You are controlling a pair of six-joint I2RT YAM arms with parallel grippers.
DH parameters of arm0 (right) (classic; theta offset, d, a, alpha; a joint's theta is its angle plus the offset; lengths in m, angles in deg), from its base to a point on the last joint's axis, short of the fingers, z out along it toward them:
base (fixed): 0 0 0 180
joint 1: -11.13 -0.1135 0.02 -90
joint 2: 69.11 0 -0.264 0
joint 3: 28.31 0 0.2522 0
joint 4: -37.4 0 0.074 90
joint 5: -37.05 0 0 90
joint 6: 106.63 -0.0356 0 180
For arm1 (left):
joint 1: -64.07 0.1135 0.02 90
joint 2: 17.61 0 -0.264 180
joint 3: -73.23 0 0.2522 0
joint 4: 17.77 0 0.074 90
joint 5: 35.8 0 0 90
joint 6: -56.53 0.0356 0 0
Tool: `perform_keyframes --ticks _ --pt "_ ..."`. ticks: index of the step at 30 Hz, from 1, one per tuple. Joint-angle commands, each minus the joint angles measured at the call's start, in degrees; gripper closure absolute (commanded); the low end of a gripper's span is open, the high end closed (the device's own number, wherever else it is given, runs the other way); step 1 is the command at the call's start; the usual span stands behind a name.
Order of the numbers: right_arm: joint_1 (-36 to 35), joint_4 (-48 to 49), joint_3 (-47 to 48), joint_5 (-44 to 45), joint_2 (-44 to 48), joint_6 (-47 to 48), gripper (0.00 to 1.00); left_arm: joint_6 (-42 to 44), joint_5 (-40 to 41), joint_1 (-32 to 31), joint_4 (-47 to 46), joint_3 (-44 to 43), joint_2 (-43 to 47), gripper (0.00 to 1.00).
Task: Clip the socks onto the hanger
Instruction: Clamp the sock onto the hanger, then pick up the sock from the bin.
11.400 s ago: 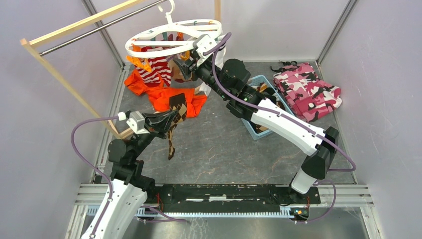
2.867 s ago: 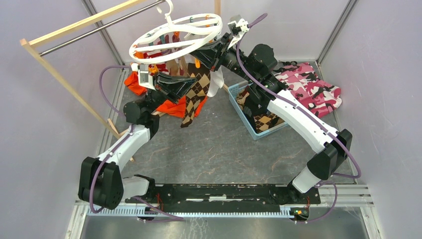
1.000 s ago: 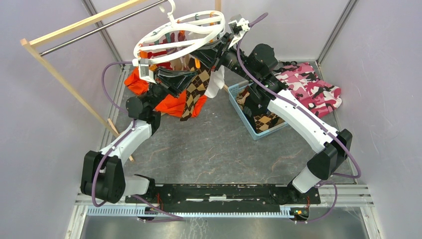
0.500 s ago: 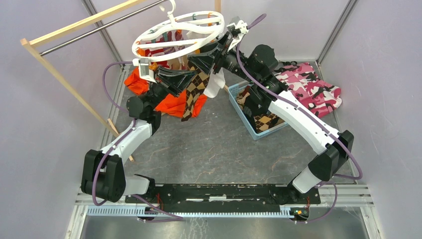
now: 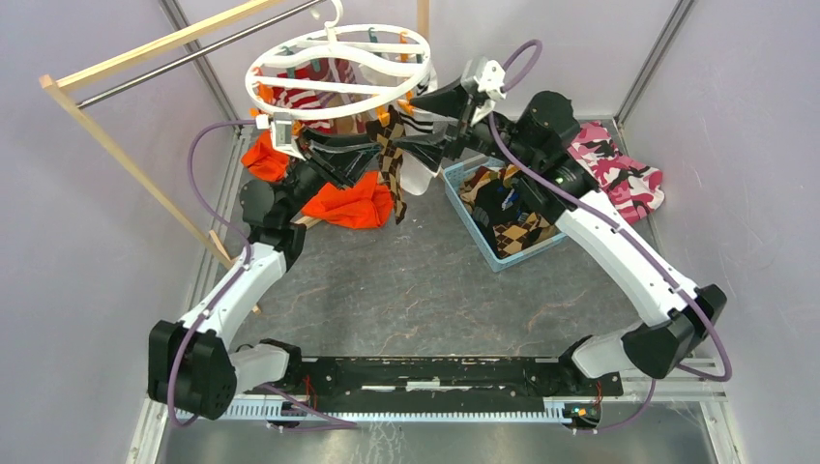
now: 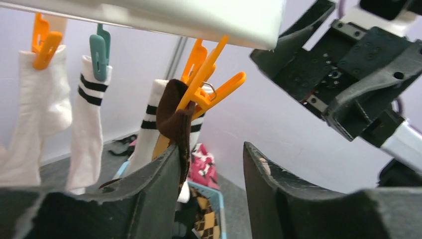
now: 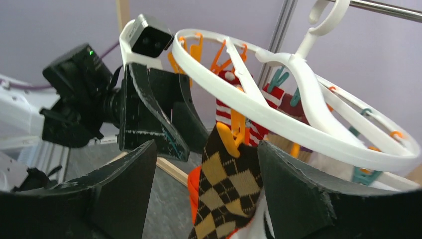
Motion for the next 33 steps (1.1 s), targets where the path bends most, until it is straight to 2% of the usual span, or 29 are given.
perform_keyframes --ticks 1,7,13,16,18,21,23,26,33 --pt "2.4 -3.3 -3.2 -6.3 4.7 8.6 0.20 9.7 1.2 -0.2 11.2 -0.8 3.9 0.42" --pt "8.3 -5.7 -9.0 -11.0 9.2 12.1 0.20 16.8 1.6 -0.2 23.5 -1.4 8.3 0.30" --pt "18.1 -8.5 -15.2 -13.9 11.6 12.8 0.19 24.6 4.3 -0.2 38.9 -1.1 14.5 0.18" --pt "23.6 -13.7 -17.4 -17.7 10.3 14.6 0.19 27.4 7.3 -0.2 45.5 -0.5 18.7 0.11" --pt "26.1 -20.5 -17.0 -19.7 8.8 20.4 0.18 28.9 9.8 -0.2 48.9 -0.3 21.0 0.06" --pt "28.4 -36.2 -13.9 -20.1 5.3 34.4 0.17 30.1 13.4 -0.2 53.8 -0.2 23.6 0.01" --pt "29.1 -48.6 -10.5 -18.8 2.3 47.5 0.16 30.2 15.3 -0.2 56.3 -0.4 24.5 0.00" --pt "29.4 -61.5 -7.5 -15.6 -0.6 59.5 0.15 28.8 16.9 -0.2 60.9 -0.4 25.3 0.00" --pt "31.5 -69.5 -11.8 -10.2 -0.2 74.1 0.17 26.0 20.7 -0.2 64.7 1.2 26.9 0.00"
